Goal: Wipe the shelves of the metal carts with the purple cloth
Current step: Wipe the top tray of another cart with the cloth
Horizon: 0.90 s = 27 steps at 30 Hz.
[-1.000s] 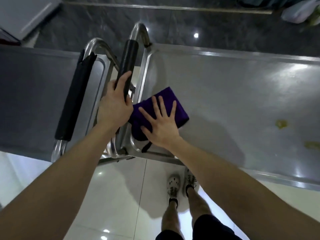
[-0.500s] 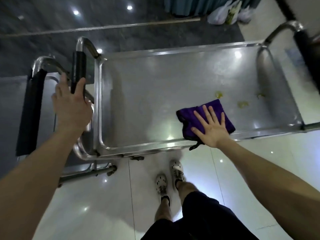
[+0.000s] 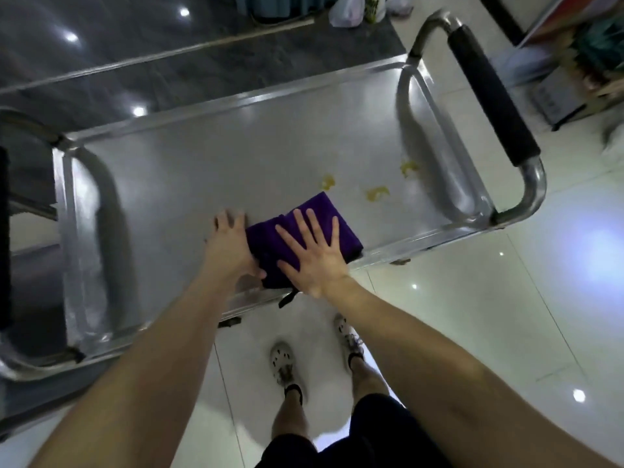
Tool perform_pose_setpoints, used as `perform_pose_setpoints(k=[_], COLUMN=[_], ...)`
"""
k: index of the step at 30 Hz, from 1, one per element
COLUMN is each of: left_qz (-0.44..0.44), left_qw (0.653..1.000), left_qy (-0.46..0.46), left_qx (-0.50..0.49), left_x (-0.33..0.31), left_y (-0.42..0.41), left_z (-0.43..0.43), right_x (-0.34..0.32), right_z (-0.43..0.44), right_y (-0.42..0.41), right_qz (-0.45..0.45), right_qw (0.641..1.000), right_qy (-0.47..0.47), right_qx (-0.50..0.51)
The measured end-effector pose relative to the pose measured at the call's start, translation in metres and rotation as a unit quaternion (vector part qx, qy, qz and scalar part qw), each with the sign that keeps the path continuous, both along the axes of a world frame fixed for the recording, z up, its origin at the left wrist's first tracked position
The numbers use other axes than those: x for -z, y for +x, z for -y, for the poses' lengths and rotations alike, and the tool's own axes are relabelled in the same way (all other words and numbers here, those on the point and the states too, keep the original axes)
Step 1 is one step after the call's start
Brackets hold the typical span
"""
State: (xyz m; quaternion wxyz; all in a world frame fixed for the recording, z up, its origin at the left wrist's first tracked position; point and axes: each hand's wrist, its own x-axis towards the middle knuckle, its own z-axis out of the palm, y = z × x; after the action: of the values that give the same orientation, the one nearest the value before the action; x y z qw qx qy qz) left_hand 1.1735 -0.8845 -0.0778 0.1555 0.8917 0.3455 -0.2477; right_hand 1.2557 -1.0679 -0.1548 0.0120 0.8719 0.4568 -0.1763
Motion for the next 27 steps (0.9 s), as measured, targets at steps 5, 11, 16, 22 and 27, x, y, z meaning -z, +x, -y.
perform_pose_setpoints(k=[5,11,16,22,27], left_qz=[-0.02,-0.036,-0.044,-0.054,-0.059], left_qw=[1.0,0.999,0.998,0.997,0.996], left_qy=[0.02,0.04,0.054,0.052,0.062], left_qx=[-0.004,0.006,-0.001,-0.018,-0.02], left_x=[0.015,0.011,0.005,0.0,-0.001], left_y=[0.0,-0.001,0.002,0.011,0.001], left_z=[0.001,0.006,0.01,0.01,0.009], right_x=[0.015,0.008,-0.005,0.0,0.016], right_z=[0.039,0.109,0.101,-0.039,-0.083], right_y=[0.045,0.213,0.315,0.253,0.139], right_qz=[-0.018,0.021,0.031,0.041,0.061], right_qw=[0.984,0.962,0.999,0.977,0.985], right_qy=[0.113,0.08,0.021,0.075,0.117], right_qx=[-0.135,-0.262,0.018,0.194,-0.115])
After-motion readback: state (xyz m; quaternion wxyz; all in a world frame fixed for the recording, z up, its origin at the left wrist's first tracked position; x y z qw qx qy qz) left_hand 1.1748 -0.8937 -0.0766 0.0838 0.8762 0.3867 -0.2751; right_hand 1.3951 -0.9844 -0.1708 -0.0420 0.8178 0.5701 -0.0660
